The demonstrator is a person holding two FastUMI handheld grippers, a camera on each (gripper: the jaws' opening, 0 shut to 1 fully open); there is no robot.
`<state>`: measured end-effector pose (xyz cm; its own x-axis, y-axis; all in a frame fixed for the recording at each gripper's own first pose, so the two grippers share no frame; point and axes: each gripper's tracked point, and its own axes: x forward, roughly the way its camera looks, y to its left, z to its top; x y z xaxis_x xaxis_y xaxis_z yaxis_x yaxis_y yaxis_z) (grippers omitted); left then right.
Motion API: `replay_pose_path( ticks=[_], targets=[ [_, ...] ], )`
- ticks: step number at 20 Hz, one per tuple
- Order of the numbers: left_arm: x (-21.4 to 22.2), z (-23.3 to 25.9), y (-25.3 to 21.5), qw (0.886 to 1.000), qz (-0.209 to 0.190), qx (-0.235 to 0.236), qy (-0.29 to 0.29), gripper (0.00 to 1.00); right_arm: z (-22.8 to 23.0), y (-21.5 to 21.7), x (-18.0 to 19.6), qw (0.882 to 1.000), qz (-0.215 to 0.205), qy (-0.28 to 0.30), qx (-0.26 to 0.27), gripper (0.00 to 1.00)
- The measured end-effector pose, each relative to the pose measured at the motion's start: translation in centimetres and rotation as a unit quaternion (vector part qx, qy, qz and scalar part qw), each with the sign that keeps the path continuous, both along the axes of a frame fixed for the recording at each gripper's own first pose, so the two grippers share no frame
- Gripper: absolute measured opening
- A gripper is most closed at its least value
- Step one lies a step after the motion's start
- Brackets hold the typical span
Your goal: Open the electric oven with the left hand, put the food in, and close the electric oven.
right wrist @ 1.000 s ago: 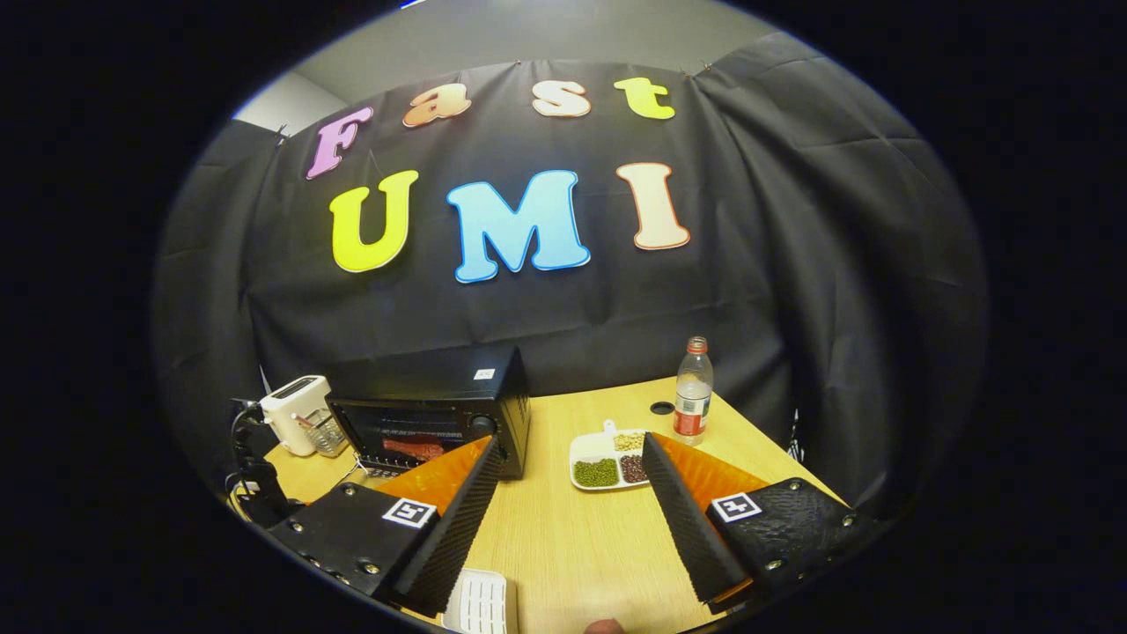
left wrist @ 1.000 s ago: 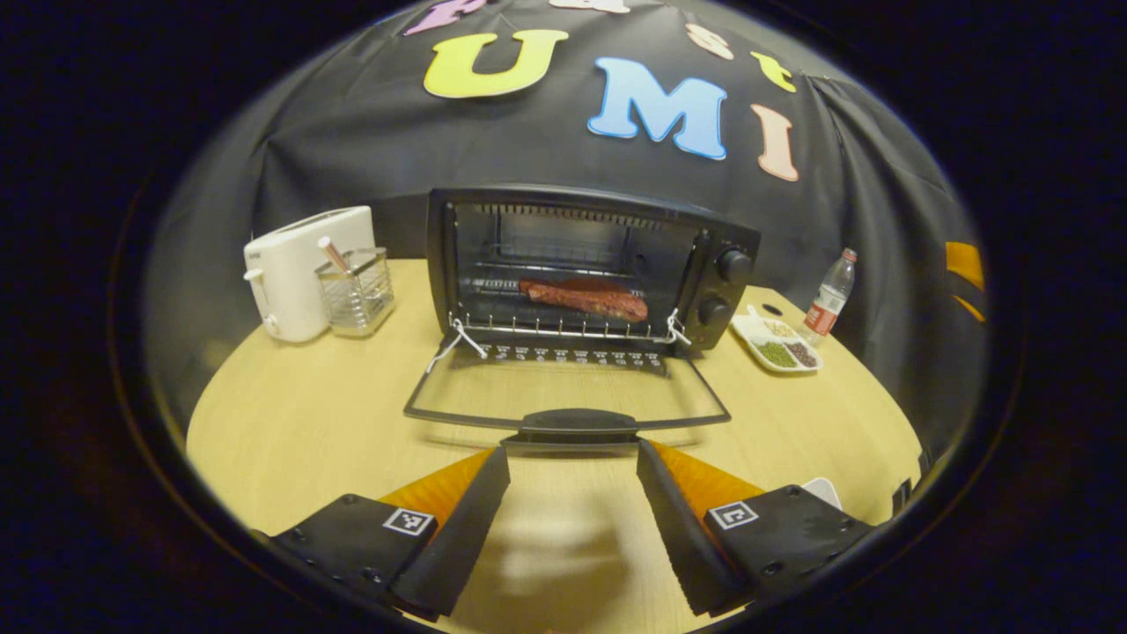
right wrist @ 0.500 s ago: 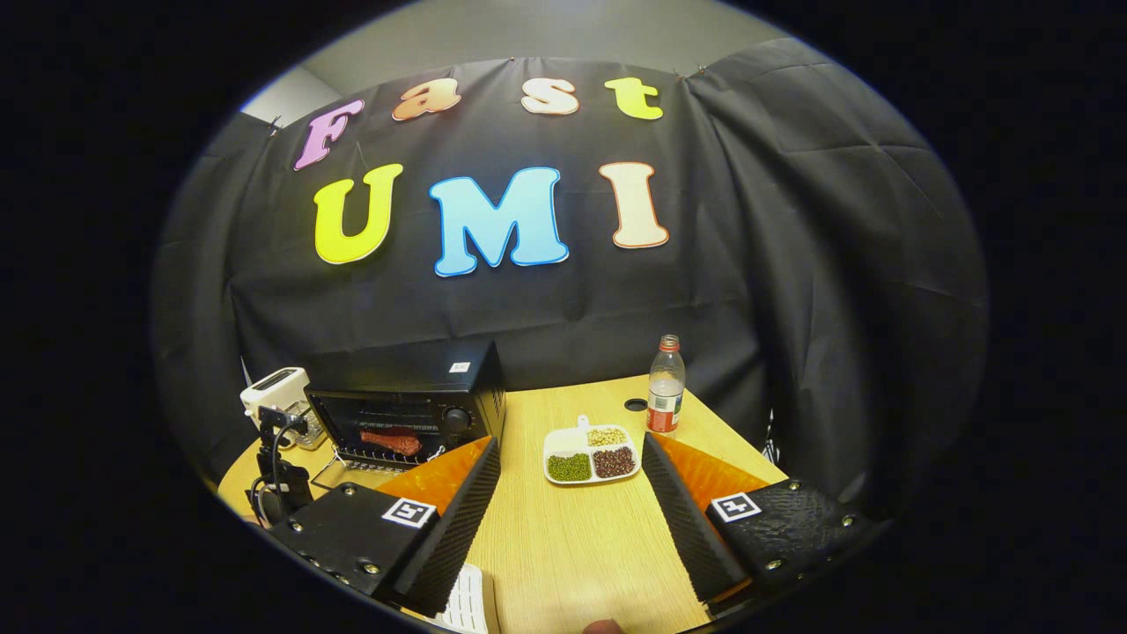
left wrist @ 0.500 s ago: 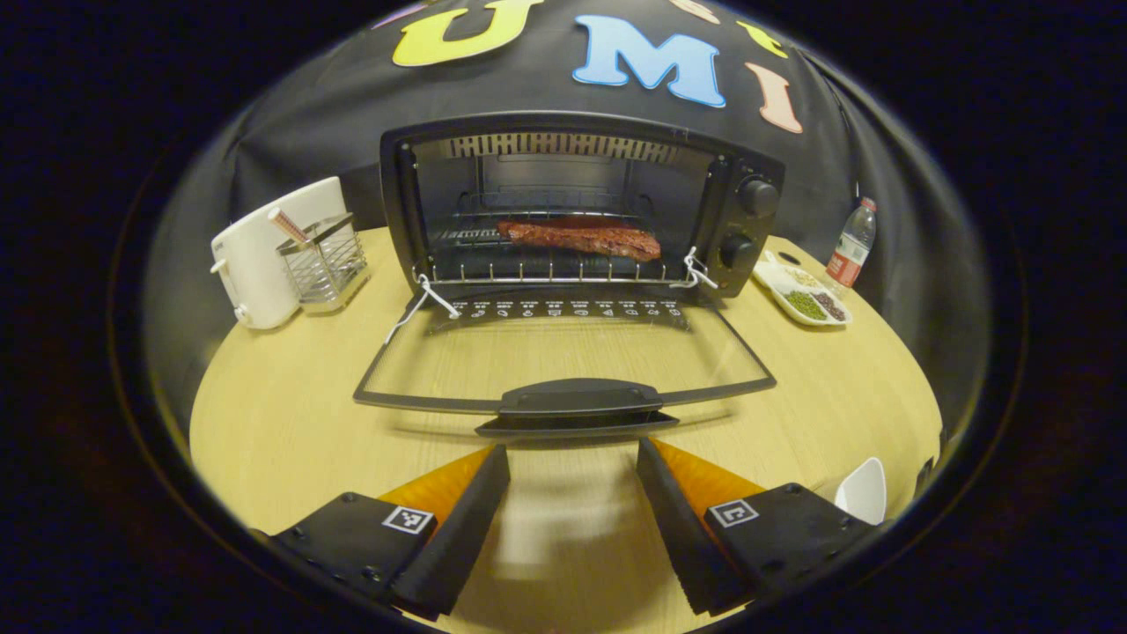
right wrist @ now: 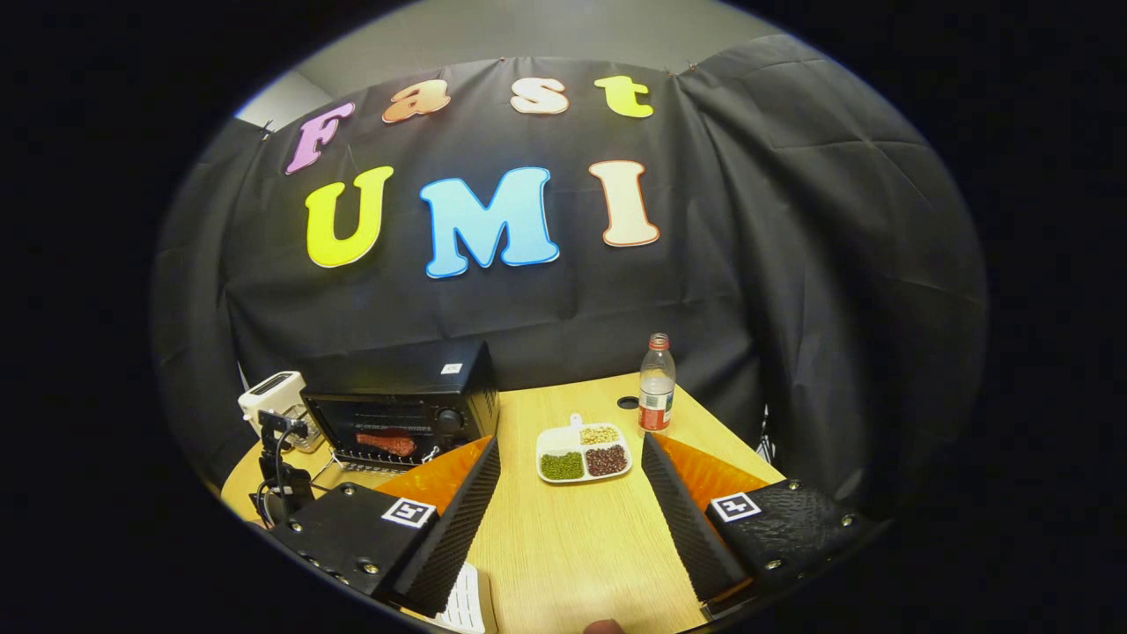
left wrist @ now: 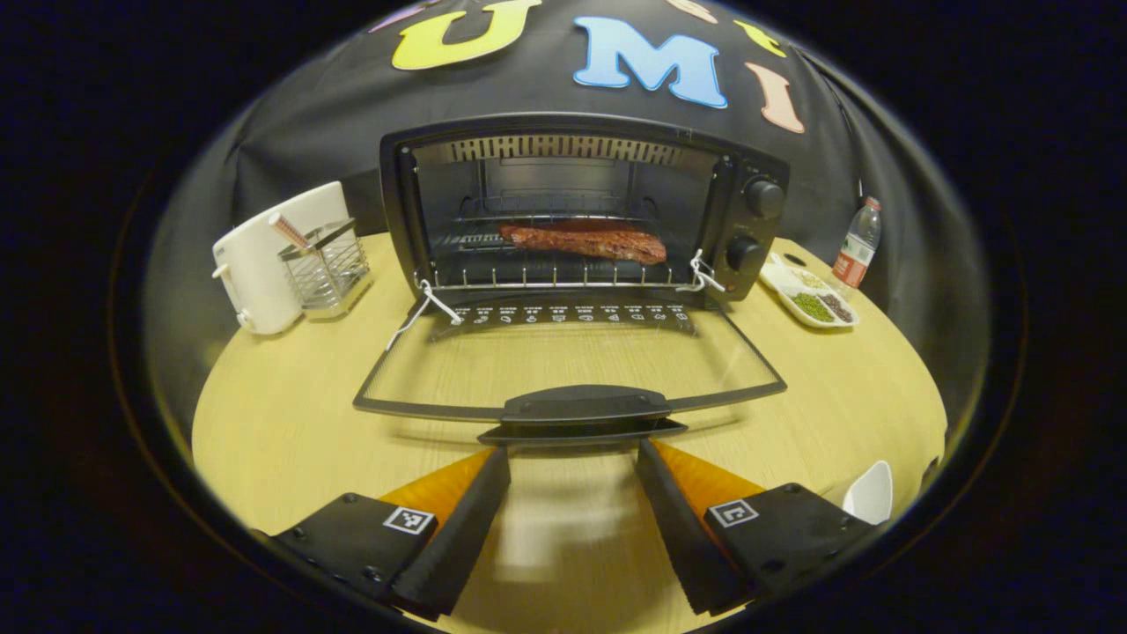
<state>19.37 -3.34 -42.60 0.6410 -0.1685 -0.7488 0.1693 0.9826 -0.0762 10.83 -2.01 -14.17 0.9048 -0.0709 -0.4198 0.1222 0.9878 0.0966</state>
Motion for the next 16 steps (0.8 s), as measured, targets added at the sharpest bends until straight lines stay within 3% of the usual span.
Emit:
replay_pose_path(
  ticks=[10,11,13,14,16],
  targets=[
    [1.6,5.7,0.0,0.998,0.009,-0.027,-0.049,1.0,-0.3,2.3,-0.1,1.0,0.028,0.003,-0.002,0.98],
    [1.8,6.3,0.1,0.998,0.006,-0.027,-0.055,0.92,-0.4,2.5,-0.1,1.0,0.027,0.003,0.0,0.98],
    [2.8,7.8,0.1,0.997,0.001,-0.022,-0.075,0.91,-0.4,2.9,-0.4,1.0,0.03,0.004,0.002,0.98],
    [3.4,8.8,0.2,0.996,-0.002,-0.018,-0.088,0.98,-0.5,3.1,-0.3,1.0,0.031,0.005,-0.001,0.98],
    [4.6,10.2,0.3,0.994,-0.005,-0.018,-0.106,1.0,-0.2,3.3,-0.3,0.999,0.033,0.006,-0.003,0.98]
  ],
)
